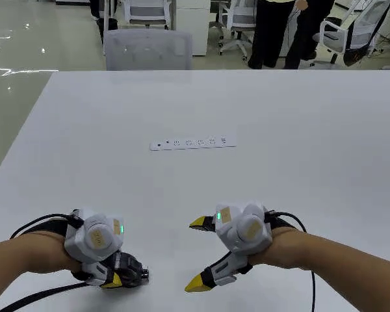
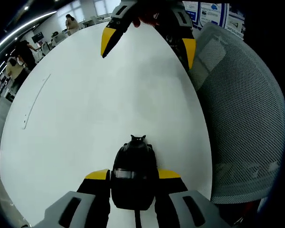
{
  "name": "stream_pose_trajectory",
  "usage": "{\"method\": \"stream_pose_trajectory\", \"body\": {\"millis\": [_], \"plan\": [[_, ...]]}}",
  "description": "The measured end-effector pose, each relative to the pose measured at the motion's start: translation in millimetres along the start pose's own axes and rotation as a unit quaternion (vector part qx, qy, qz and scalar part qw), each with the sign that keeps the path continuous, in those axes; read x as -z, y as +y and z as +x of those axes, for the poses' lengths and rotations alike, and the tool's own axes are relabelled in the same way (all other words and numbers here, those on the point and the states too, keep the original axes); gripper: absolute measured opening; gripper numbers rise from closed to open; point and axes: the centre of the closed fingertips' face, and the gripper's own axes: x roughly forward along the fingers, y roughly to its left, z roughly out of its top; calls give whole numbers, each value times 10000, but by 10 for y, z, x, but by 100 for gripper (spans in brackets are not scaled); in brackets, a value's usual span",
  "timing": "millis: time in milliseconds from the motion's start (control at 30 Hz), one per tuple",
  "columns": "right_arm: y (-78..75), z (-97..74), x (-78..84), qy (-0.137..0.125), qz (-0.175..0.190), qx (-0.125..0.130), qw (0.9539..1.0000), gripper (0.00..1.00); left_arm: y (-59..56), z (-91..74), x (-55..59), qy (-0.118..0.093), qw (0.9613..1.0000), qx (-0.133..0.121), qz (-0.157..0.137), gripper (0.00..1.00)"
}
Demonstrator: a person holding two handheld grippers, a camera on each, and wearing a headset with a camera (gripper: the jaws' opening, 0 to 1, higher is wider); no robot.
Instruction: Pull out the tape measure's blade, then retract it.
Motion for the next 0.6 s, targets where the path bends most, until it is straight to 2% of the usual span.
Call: {"method": "stream_pose_trajectory", "body": {"millis": [33, 167, 400, 600], "plan": [[-9, 18, -4, 9, 10, -17, 10000, 75, -2, 2, -6, -13, 9999, -8, 146, 32], [-35, 100, -32, 51, -40, -81, 9999, 74, 4, -10, -7, 55, 9999, 20, 160, 32], [-35, 247, -67, 79, -27, -200, 9998, 68, 9, -16, 11, 182, 9998, 32, 35, 32], [-42, 430, -96, 85, -2, -207, 9997, 61, 2, -18, 15, 163, 9999, 12, -4, 32]]}}
